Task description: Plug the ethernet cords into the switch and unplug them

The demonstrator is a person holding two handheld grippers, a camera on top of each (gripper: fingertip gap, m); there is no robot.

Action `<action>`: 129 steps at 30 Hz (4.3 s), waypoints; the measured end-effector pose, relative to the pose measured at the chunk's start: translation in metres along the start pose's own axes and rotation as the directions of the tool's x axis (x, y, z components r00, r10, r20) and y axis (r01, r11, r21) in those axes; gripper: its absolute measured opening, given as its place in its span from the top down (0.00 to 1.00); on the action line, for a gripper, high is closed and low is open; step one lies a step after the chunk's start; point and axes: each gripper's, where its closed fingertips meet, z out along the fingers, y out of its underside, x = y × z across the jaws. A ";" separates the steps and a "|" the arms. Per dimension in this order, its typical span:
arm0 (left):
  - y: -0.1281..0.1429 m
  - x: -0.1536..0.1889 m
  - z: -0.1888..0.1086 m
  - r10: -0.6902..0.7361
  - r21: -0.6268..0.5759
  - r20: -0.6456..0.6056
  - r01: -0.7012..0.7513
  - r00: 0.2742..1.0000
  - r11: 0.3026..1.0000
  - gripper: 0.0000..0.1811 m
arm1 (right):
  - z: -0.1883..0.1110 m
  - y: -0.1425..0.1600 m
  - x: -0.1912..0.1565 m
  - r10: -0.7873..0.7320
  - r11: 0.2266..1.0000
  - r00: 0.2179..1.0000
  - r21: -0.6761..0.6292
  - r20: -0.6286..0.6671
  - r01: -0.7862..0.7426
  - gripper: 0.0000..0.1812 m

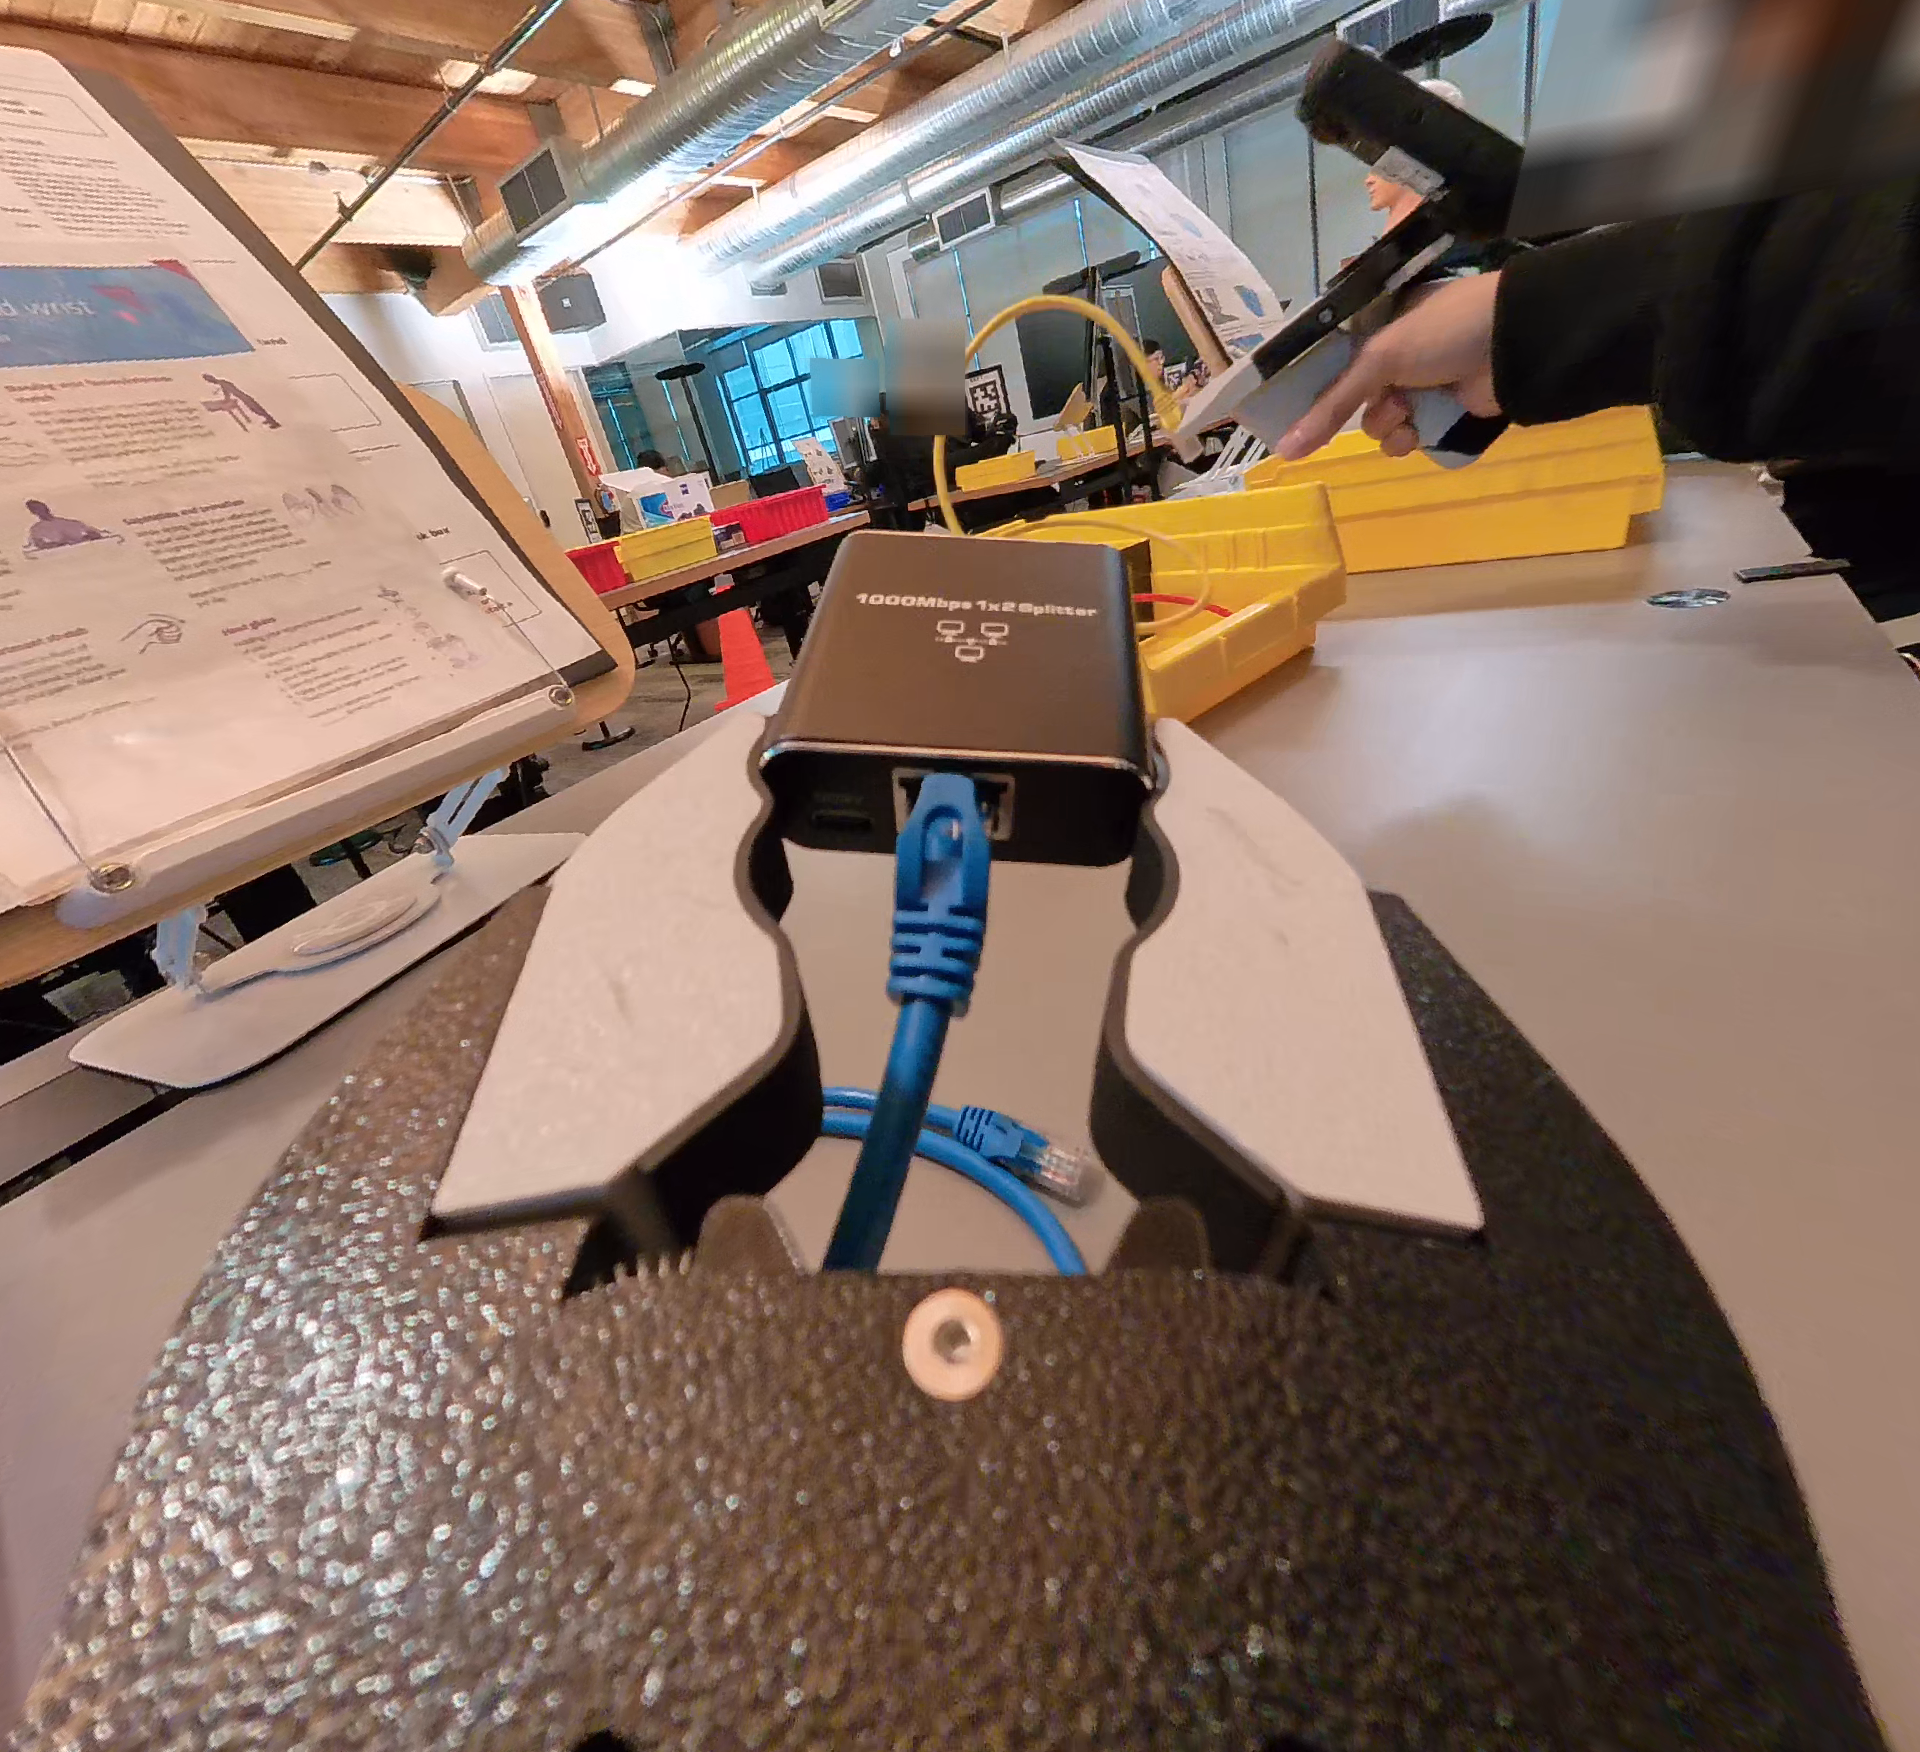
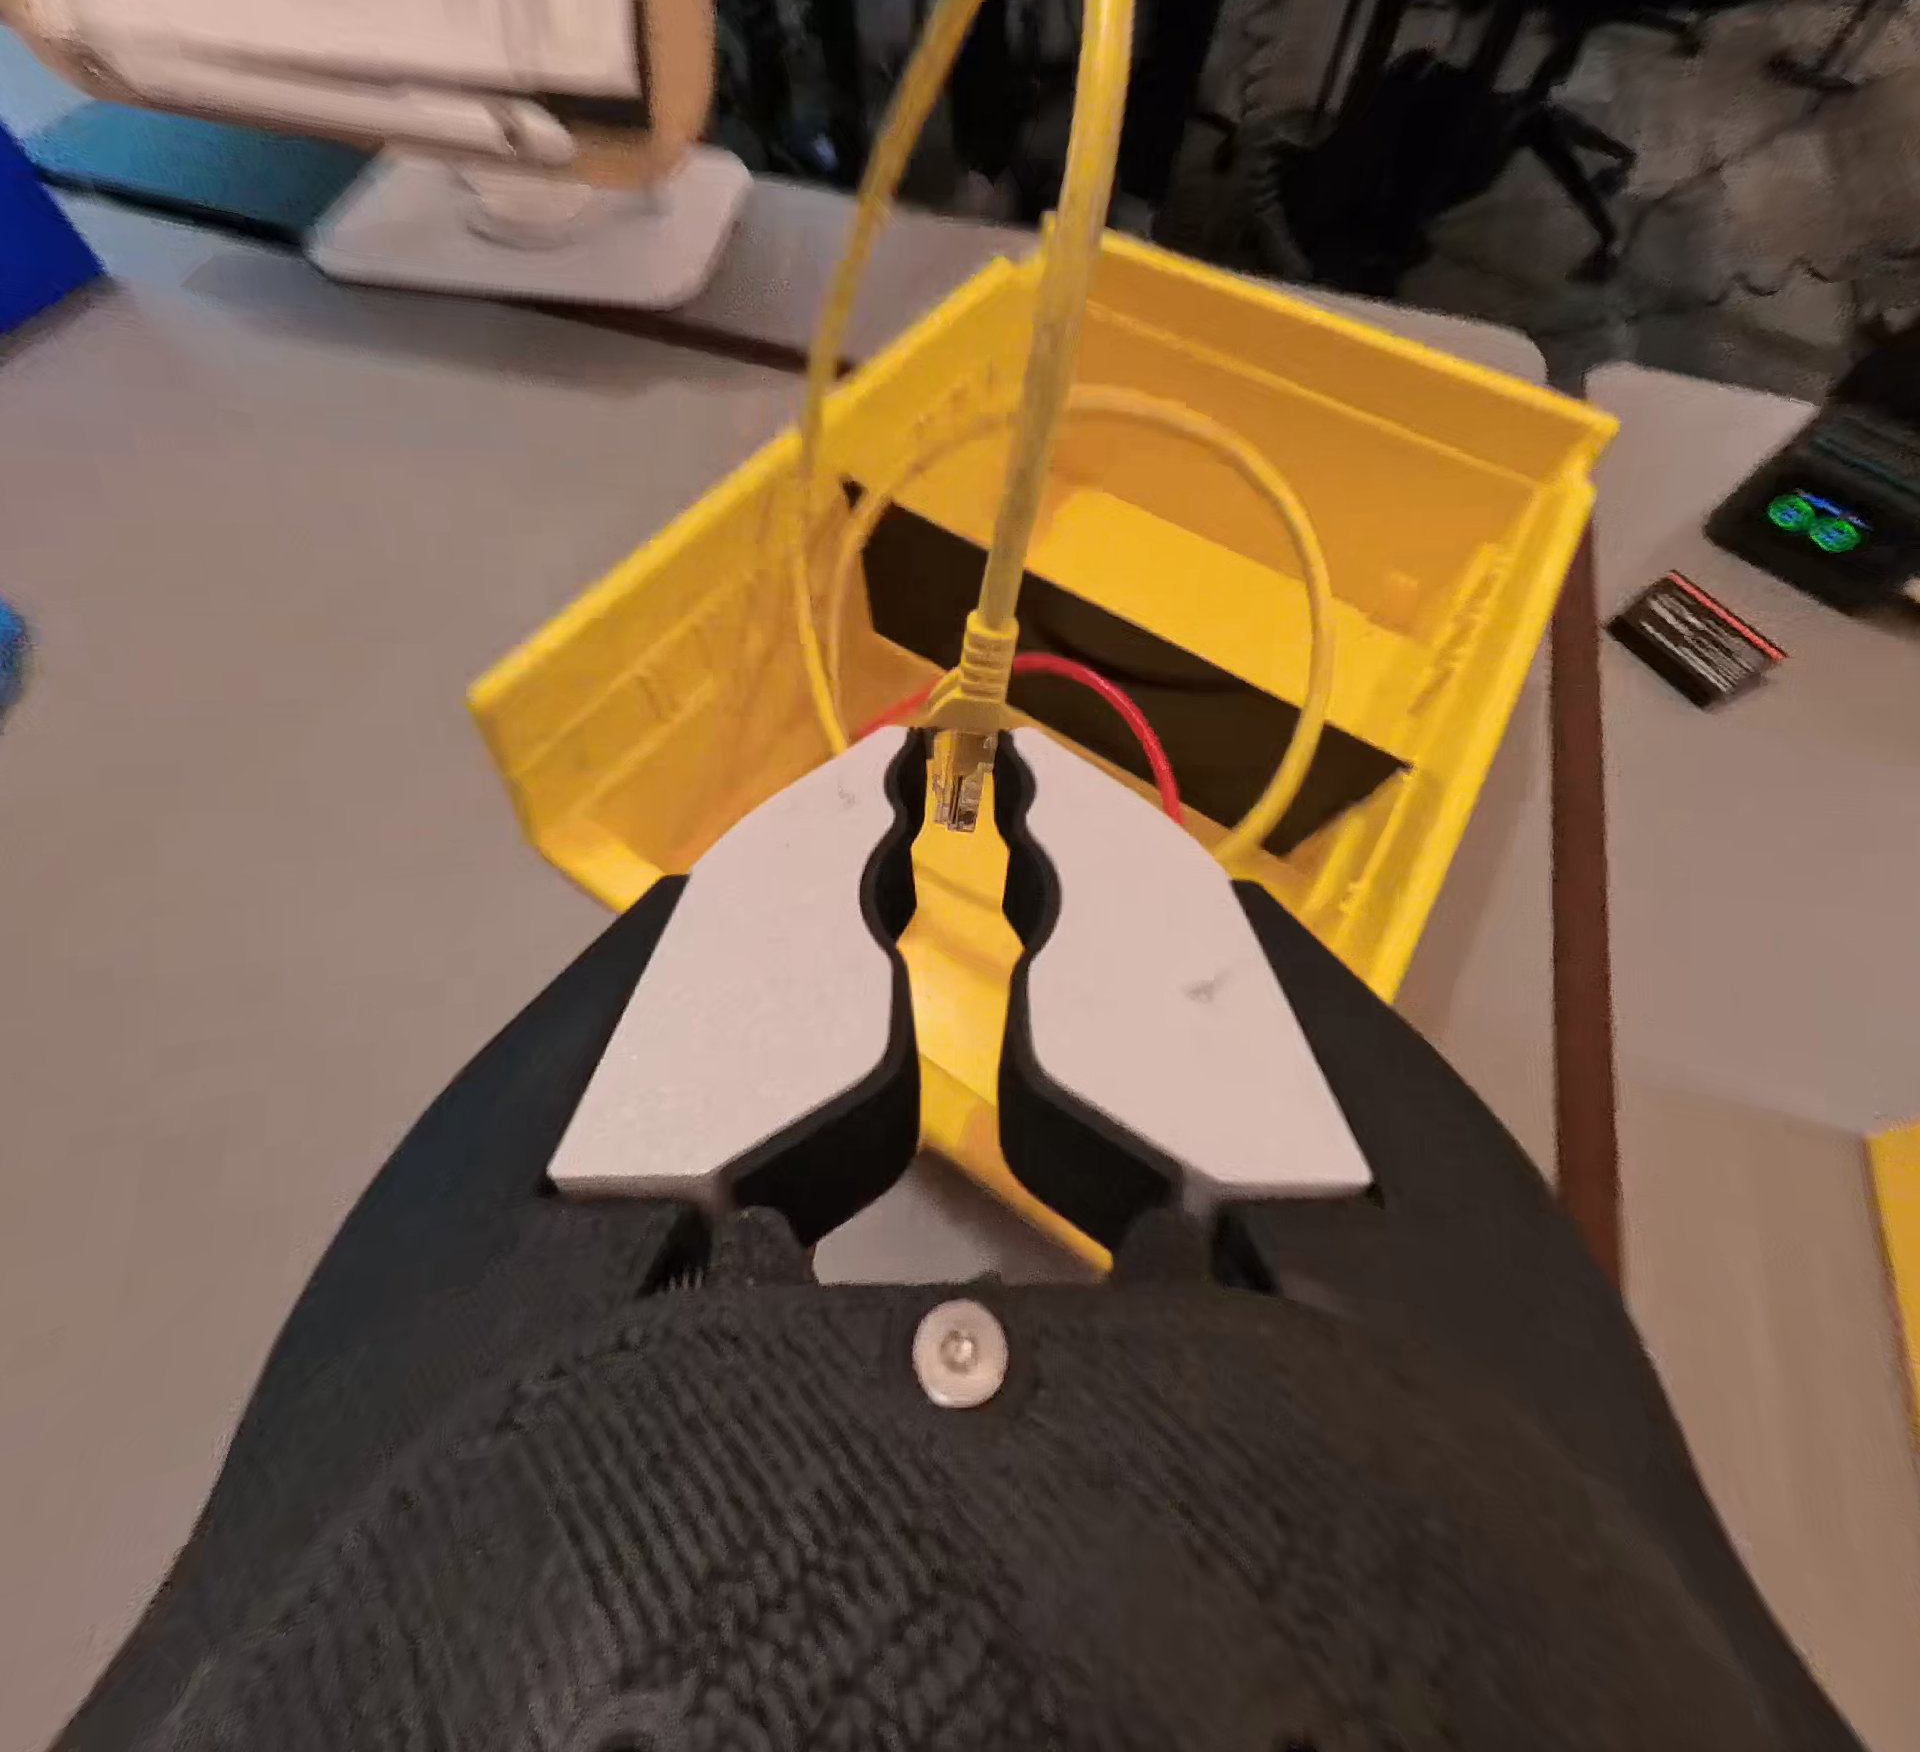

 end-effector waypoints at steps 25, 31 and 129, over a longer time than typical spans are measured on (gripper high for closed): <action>0.005 0.067 -0.007 -0.096 -0.079 -0.463 0.067 0.881 0.995 0.66 | -0.060 0.041 -0.338 -0.599 0.795 0.531 0.367 0.599 0.483 0.52; 0.005 0.085 -0.027 -0.121 -0.102 -0.610 0.073 0.783 0.992 0.66 | -0.050 0.049 -0.399 -0.575 0.813 0.452 0.415 0.682 0.408 0.55; 0.022 0.049 0.013 -0.357 -0.513 0.109 0.360 0.928 0.779 0.57 | 0.000 0.017 -0.365 -0.916 0.204 0.122 -0.183 -0.382 0.962 0.62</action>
